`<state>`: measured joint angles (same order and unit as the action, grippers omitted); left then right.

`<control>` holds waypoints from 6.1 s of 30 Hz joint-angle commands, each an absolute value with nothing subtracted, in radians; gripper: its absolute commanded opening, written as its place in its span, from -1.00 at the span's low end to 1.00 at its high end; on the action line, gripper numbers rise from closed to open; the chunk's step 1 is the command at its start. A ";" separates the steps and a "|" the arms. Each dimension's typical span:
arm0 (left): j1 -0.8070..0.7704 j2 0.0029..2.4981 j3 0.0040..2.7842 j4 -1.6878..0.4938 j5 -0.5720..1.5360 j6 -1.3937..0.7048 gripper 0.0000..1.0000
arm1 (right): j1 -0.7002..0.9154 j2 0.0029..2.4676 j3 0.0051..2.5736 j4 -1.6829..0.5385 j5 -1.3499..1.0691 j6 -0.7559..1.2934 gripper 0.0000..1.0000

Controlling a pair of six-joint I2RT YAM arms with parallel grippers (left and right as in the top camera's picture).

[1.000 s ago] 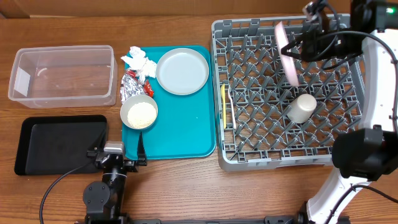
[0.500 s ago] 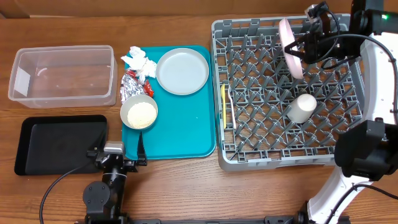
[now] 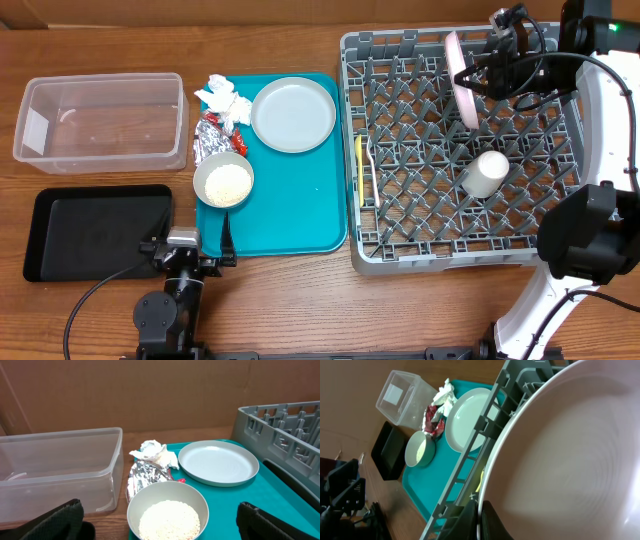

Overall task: Sort waste into correct bins and load items into the dishwasher rack
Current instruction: 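Return the right gripper to the grey plate and grasp its edge, then lift the grey plate and stand it upright beside the pink plate, then release the grey plate and withdraw the right gripper to the rack's right side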

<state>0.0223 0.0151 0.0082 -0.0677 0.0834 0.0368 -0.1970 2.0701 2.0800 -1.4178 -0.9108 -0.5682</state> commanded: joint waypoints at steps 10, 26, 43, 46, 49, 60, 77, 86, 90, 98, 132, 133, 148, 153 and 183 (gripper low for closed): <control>0.033 0.004 0.005 -0.069 0.094 0.049 1.00 | -0.205 2.085 2.080 -1.345 -0.934 -0.408 -0.92; 0.033 0.004 0.005 -0.069 0.094 0.049 1.00 | -0.215 2.057 2.072 -1.332 -0.929 -0.384 -0.43; 0.033 0.004 0.005 -0.069 0.094 0.049 1.00 | 0.493 1.854 2.062 -1.292 -0.450 -0.278 0.39; 0.033 0.004 0.005 -0.069 0.094 0.049 1.00 | 0.611 1.929 2.009 -1.192 -0.223 -0.221 0.45; 0.033 0.004 0.005 -0.069 0.094 0.049 1.00 | 0.619 2.030 2.008 -1.105 -0.184 -0.172 0.41; 0.033 0.004 0.005 -0.069 0.094 0.049 1.00 | 0.646 2.343 2.008 -0.949 -0.135 -0.297 0.17; 0.033 0.004 0.005 -0.069 0.094 0.049 1.00 | 0.661 2.425 2.008 -0.849 -0.116 -0.371 -0.53; 0.033 0.004 0.005 -0.070 0.094 0.049 1.00 | 0.667 2.409 2.038 -0.903 -0.053 -0.427 -0.92; 0.033 0.004 0.005 -0.069 0.094 0.049 1.00 | 0.668 2.390 2.106 -0.969 -0.042 -0.427 -0.92; 0.033 0.004 0.005 -0.069 0.094 0.049 1.00 | 0.680 2.327 2.317 -1.147 -0.061 -0.415 -0.92; 0.033 0.004 0.005 -0.069 0.094 0.049 1.00 | 0.066 1.882 2.398 -1.631 -0.914 -0.266 -0.92; 0.033 0.004 0.005 -0.069 0.094 0.049 1.00 | 0.059 1.882 2.352 -1.623 -0.919 -0.286 -0.92; 0.033 0.004 0.005 -0.069 0.094 0.049 1.00 | -0.056 1.887 1.925 -1.229 -0.921 -0.297 -0.92; 0.033 0.004 0.005 -0.069 0.094 0.049 1.00 | -0.068 1.895 1.856 -1.148 -0.922 -0.297 -0.92; 0.033 0.004 0.005 -0.069 0.094 0.049 1.00 | -0.010 1.777 1.855 -1.164 -0.905 -0.251 -0.92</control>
<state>0.0223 0.0151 0.0082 -0.0673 0.0830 0.0368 -0.0566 1.8618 1.8526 -1.1706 -0.9630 -0.3019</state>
